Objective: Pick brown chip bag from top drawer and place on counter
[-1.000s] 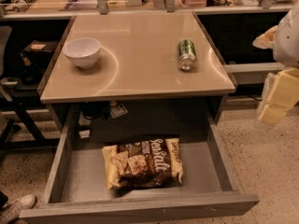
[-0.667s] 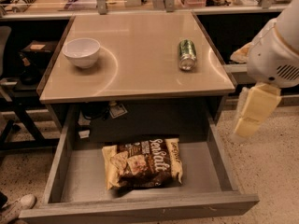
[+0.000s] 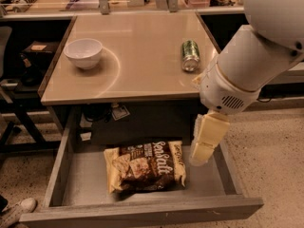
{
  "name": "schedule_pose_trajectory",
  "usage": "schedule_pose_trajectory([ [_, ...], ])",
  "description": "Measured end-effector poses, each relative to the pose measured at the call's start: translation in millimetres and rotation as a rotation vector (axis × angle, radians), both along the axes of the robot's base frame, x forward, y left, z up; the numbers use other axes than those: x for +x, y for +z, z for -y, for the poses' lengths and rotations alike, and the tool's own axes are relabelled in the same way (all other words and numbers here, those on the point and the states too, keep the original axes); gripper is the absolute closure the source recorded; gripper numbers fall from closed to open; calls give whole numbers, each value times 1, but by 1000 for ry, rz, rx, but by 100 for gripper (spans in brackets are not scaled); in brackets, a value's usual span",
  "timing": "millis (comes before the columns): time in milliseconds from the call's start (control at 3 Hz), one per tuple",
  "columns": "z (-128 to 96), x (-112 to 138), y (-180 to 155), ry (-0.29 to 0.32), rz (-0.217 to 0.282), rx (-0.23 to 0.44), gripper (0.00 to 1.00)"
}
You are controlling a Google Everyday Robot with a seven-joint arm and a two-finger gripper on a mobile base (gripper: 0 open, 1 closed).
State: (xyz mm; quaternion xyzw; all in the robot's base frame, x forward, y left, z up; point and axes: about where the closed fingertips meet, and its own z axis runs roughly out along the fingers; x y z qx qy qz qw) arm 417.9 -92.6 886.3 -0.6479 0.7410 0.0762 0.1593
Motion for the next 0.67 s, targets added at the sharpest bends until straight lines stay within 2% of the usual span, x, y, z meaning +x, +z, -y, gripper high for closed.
schedule_pose_trajectory([
  [333,0,0,0,0,0,0,0],
  [667,-12,-3,-25,-5,-15,24,0],
])
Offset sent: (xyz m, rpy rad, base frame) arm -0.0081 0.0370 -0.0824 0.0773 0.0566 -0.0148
